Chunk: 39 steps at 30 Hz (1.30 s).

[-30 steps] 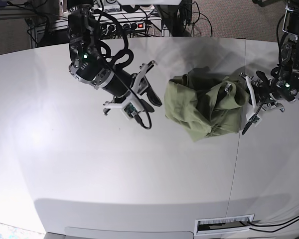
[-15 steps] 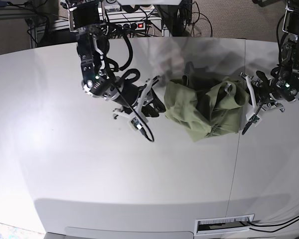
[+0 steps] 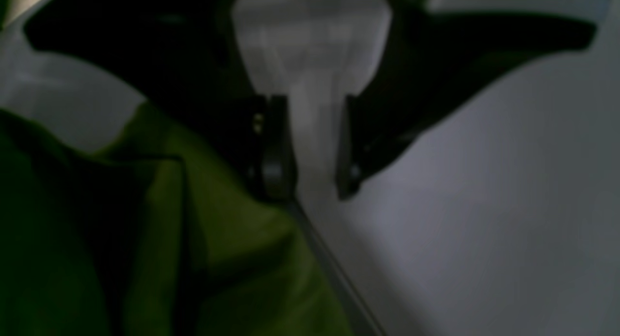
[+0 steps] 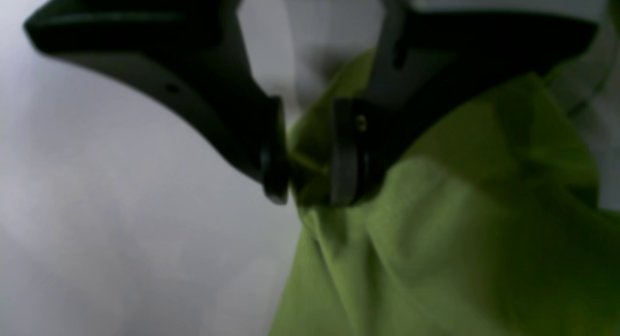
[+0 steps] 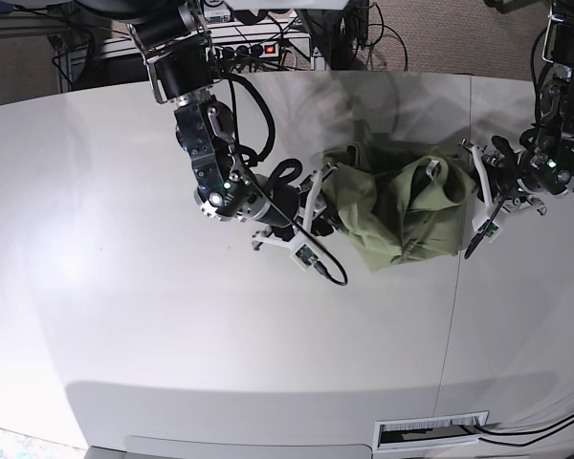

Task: Fold the T-shirt properly
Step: 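Grasp the bundle edge with the right gripper and fold it over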

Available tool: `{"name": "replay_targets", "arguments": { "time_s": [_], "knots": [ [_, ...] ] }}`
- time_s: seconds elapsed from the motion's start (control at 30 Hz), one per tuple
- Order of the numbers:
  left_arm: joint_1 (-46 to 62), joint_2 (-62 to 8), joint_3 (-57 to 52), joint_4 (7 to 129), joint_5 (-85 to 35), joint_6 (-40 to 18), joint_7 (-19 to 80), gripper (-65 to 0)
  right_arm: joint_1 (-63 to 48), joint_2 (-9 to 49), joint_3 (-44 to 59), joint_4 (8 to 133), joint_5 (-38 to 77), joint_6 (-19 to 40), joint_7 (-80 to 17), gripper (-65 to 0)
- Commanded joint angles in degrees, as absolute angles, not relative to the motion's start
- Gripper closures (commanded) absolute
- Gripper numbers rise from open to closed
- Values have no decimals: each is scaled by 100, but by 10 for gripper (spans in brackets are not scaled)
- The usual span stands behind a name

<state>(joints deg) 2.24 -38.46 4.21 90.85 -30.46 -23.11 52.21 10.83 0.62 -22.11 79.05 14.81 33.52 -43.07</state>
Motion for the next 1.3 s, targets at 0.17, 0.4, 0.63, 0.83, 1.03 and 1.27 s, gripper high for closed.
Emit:
{"name": "replay_targets", "arguments": {
  "time_s": [0.17,0.4,0.63,0.83,1.03,1.27],
  "knots": [
    [239,-3841,458,9100,-3135,-2381,5203,-187,1221,30,-2213,8243,2202,3516,-4685,0],
    [239,-3841,458,9100,-3177,-2381,5196,-187,1103,-27,-2213,9327,3146,3813,-5321,0],
    [239,-3837,458,9100,-3288,-2381,5205,-187,921,-725,-2220,9553,3214,3852,-5131,0],
    [239,-3839,458,9102,-3319,-2381,5225,-187,921,-814,-2976,9553,2956,3850,-4882,0],
    [237,-3839,458,9102,-3369,-2381,5284,-187,937,-814,-4136,9491,1522,3837,-4180,0],
    [237,-3861,458,9268,-2729,-2117,5299,-187,1201,-814,-4495,8394,1288,3835,-3992,0]
  ]
}}
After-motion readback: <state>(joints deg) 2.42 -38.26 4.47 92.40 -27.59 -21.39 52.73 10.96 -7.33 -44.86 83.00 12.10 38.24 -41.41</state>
